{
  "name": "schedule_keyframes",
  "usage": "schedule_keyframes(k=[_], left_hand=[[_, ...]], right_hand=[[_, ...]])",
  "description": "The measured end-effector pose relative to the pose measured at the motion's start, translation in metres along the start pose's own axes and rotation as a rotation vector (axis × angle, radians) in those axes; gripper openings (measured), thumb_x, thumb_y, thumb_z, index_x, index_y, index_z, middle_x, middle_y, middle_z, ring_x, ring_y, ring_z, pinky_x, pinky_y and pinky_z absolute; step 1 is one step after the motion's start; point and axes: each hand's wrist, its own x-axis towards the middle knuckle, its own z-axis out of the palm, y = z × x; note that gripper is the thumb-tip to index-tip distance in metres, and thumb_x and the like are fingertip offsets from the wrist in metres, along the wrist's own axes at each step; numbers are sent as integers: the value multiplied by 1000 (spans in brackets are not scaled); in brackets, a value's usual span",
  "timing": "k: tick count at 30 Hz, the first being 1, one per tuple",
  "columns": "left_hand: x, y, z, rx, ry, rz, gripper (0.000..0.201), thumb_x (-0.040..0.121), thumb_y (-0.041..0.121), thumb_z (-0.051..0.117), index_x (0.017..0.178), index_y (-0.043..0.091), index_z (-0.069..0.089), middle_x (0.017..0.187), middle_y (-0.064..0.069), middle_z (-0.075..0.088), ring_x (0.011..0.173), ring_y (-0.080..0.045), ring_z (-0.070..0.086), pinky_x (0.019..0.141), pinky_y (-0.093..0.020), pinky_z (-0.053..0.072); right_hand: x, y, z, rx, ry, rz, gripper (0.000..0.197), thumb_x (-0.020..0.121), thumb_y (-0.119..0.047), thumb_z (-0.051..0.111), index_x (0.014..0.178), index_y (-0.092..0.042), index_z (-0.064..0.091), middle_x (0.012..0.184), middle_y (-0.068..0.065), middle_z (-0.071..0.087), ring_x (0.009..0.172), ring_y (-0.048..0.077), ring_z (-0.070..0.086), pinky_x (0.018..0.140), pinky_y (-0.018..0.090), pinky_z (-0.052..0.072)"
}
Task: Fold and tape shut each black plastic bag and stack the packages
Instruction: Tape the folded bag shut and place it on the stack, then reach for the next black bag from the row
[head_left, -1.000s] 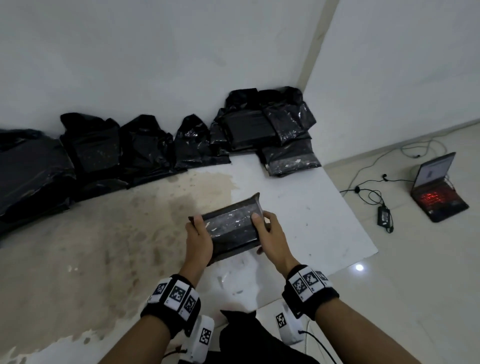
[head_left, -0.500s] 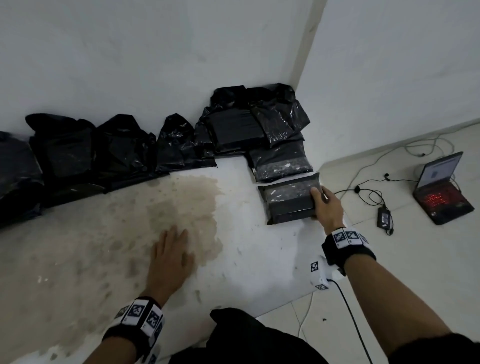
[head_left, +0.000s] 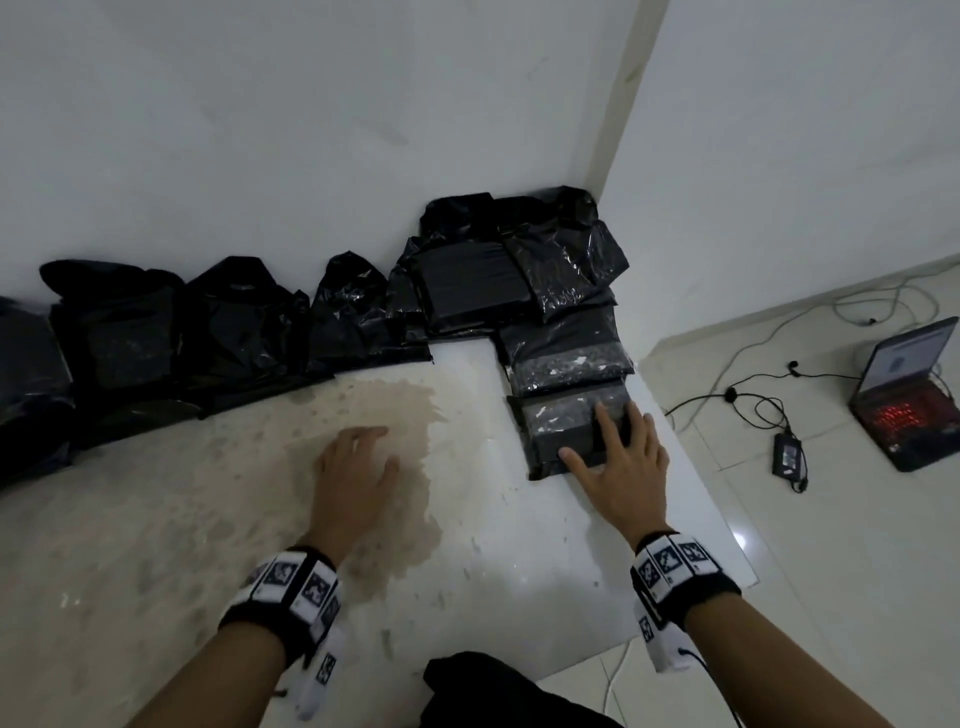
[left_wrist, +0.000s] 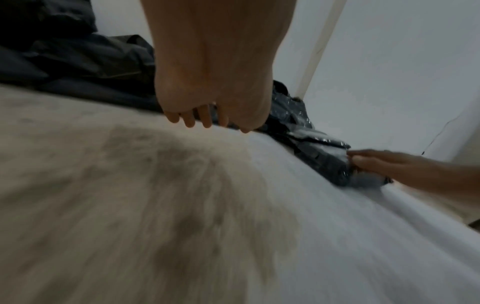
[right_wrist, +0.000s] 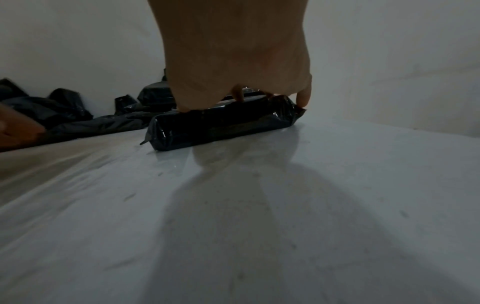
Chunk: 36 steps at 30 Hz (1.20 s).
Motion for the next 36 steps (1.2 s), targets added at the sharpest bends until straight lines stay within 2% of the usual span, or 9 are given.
schedule_keyframes(k=[3, 7, 11, 14, 19, 23, 27, 31, 36], left_hand=[[61, 33, -17, -143, 0, 6, 35, 98, 34, 56, 130, 22, 59, 130, -4, 56, 122, -28, 52, 107, -42, 37], [137, 82, -41, -476, -29, -162, 53, 102, 40, 54, 144, 10, 44, 135, -10, 56, 120, -23, 54, 97, -31, 41], [189, 112, -37, -487, -112, -255, 83, 97, 61, 49, 150, -1, 35, 149, -19, 46, 135, -36, 45, 113, -42, 37], [210, 120, -24, -481, -49, -356, 83, 93, 58, 59, 147, -3, 40, 149, -20, 47, 135, -38, 45, 112, -41, 39], [221, 108, -21, -655, 39, -401, 64, 93, 53, 62, 125, -2, 61, 126, -19, 64, 116, -36, 59, 102, -43, 49], [198, 84, -42, -917, 77, -382, 44, 88, 53, 68, 99, 10, 68, 109, -11, 70, 104, -30, 67, 98, -50, 54], [139, 42, -59, -899, 98, -380, 51, 77, 68, 66, 91, 19, 68, 106, -12, 71, 104, -32, 67, 97, -55, 54], [46, 7, -67, -826, 104, -379, 36, 98, 49, 57, 107, 17, 69, 107, -5, 70, 106, -27, 66, 95, -47, 55], [-69, -44, -57, -904, -16, -416, 38, 96, 51, 55, 115, 21, 68, 116, -2, 71, 106, -19, 68, 95, -40, 54]], right_hand=[[6, 3, 0, 35, -11, -16, 94, 84, -86, 29, 157, -28, 32, 163, 18, 26, 150, 41, 23, 115, 60, 31], [8, 6, 6, 26, -4, -23, 92, 86, -85, 30, 157, -27, 34, 162, 17, 27, 148, 42, 27, 112, 60, 35], [7, 9, 10, 26, -4, -33, 92, 87, -86, 28, 158, -26, 32, 163, 17, 26, 149, 42, 27, 113, 58, 36], [5, 9, 11, 29, -10, -27, 93, 88, -87, 24, 159, -28, 28, 166, 14, 20, 151, 39, 21, 117, 55, 31], [3, 7, 10, 35, -7, -29, 92, 89, -86, 24, 159, -27, 28, 166, 15, 20, 151, 38, 21, 118, 53, 28], [3, 6, 8, 39, -12, -24, 94, 88, -86, 22, 159, -26, 29, 166, 15, 20, 152, 38, 18, 120, 53, 26], [3, 3, 5, 36, -37, -8, 96, 86, -87, 22, 159, -26, 29, 166, 16, 20, 152, 39, 18, 120, 54, 25], [2, 2, 1, 11, -66, 7, 98, 83, -87, 22, 160, -27, 25, 167, 16, 16, 153, 39, 13, 121, 55, 22], [5, -3, -7, -3, -99, 29, 94, 83, -82, 36, 160, -28, 27, 167, 16, 16, 154, 38, 9, 122, 56, 18]])
